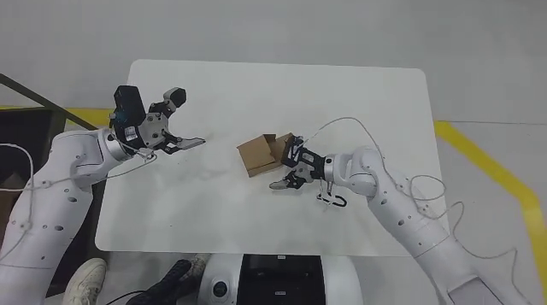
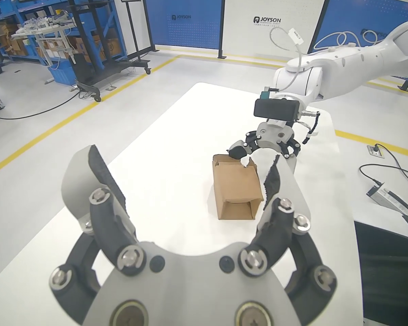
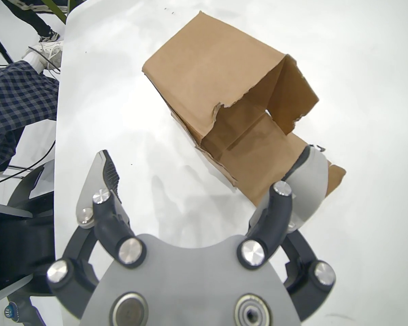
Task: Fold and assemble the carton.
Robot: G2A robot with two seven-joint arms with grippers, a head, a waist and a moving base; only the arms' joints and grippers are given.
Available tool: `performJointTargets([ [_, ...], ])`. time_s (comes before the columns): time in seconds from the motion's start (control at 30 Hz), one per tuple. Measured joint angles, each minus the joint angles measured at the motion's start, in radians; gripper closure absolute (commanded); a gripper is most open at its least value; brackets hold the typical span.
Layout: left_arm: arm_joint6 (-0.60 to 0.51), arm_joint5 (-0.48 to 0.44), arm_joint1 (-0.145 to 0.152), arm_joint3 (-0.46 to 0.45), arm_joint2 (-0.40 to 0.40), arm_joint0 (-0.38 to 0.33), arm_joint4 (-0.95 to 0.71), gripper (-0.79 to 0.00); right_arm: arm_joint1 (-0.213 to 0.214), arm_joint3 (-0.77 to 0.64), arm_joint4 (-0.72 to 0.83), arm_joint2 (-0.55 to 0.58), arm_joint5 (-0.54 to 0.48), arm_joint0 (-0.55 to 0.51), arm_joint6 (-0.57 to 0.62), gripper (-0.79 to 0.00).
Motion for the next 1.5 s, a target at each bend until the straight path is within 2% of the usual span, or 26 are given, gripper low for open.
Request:
performJointTargets([
  [0.03, 0.0, 0.0, 0.0, 0.0, 0.0, 0.0, 0.0, -0.785, -0.001, 0.006, -0.001, -0.004, -0.002, 0.004, -0.003, -0.172],
  [0.07, 0.0, 0.0, 0.0, 0.0, 0.0, 0.0, 0.0, -0.785, -0.003, 0.013, -0.002, -0.007, -0.004, 0.008, -0.007, -0.009],
  [0.1, 0.0, 0.0, 0.0, 0.0, 0.0, 0.0, 0.0, -0.785, -0.004, 0.021, -0.003, -0.011, -0.006, 0.013, -0.011, 0.0],
  [0.37, 0.0, 0.0, 0.0, 0.0, 0.0, 0.0, 0.0, -0.785, -0.004, 0.042, -0.009, -0.014, -0.026, 0.017, -0.037, 0.0],
  [0.87, 0.0, 0.0, 0.0, 0.0, 0.0, 0.0, 0.0, -0.785, 0.021, -0.049, 0.047, 0.038, -0.034, -0.072, -0.075, 0.0],
  [1.2, -0.002, 0.003, 0.0, -0.004, 0.001, 0.001, 0.0, -0.785, 0.073, -0.28, 0.062, 0.189, -0.03, -0.19, -0.021, 0.0],
  [1.33, -0.032, 0.0, 0.0, -0.055, 0.017, 0.019, 0.016, -0.785, 0.09, -0.379, 0.066, 0.24, -0.02, -0.24, 0.02, 0.0],
  [1.5, -0.046, 0.0, 0.013, -0.115, 0.065, 0.034, 0.087, -0.785, 0.105, -0.488, 0.058, 0.275, -0.007, -0.288, 0.067, 0.0],
])
